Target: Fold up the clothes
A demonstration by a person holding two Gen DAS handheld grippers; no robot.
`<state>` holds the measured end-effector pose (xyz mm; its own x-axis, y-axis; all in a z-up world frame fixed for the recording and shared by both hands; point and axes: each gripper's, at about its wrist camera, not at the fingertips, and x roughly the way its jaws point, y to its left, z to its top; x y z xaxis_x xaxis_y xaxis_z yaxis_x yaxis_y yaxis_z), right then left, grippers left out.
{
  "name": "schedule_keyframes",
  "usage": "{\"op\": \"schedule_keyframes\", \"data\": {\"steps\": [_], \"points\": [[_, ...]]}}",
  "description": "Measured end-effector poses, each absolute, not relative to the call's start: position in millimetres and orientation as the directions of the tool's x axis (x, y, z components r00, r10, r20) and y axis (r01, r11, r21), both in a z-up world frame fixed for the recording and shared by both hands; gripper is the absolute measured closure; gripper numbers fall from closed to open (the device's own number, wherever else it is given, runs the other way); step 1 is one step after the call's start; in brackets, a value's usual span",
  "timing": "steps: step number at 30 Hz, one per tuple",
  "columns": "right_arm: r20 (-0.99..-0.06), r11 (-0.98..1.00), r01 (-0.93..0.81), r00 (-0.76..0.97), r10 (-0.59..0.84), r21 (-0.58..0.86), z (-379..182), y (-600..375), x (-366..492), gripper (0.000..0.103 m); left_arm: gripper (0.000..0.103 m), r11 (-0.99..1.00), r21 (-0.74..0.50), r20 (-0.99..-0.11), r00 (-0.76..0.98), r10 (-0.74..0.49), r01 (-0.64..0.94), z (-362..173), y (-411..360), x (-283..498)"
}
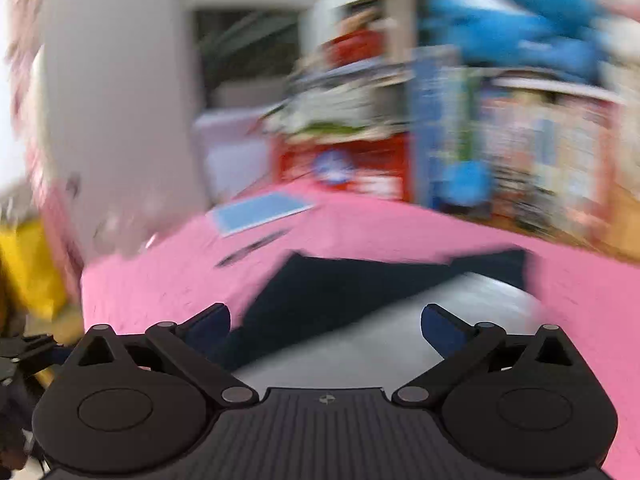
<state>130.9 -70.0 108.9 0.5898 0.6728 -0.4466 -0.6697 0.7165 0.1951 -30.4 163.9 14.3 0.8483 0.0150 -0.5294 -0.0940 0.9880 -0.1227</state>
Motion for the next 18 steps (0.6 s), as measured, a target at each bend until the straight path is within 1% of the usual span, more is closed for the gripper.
{"op": "schedule_keyframes", "data": {"steps": [4,7,9,10,11,12,13,16,18], "points": [[-0.497,0.762,-0.514,0.578,0.647,0.394,90,-161,128,0.000,0.000,0.983,-0.112,-0.518,0.853,0.069,-0.147,24,169,-31],[-0.511,0.733,-0.450,0.528,0.679,0.509,69,-191,122,0.000,0.000,0.977,-0.104,-0.509,0.854,0.109,-0.187,32,173,-32],[-0.518,0.715,-0.430,0.495,0.697,0.551,56,-193,115,0.009,0.000,0.975,-0.105,-0.496,0.860,0.120,-0.197,39,172,-32],[-0.539,0.719,-0.417,0.479,0.693,0.556,51,-190,113,0.034,0.000,0.979,-0.116,-0.477,0.874,0.096,-0.170,46,167,-31],[-0.550,0.733,-0.411,0.487,0.679,0.542,49,-186,108,0.046,0.000,0.982,-0.125,-0.457,0.887,0.071,-0.143,53,161,-29],[-0.556,0.749,-0.408,0.502,0.662,0.522,49,-182,104,0.049,0.000,0.984,-0.134,-0.436,0.899,0.047,-0.116,60,155,-28],[-0.558,0.739,-0.408,0.486,0.673,0.536,48,-178,102,0.054,0.000,0.986,-0.143,-0.415,0.909,0.022,-0.089,68,150,-27],[-0.564,0.736,-0.399,0.474,0.676,0.547,49,-169,95,0.054,0.000,0.987,-0.159,-0.374,0.923,-0.096,0.038,75,118,-21],[-0.553,0.707,-0.399,0.442,0.706,0.583,48,-170,92,0.054,0.000,0.982,-0.148,-0.392,0.905,-0.165,0.115,68,93,-14]]}}
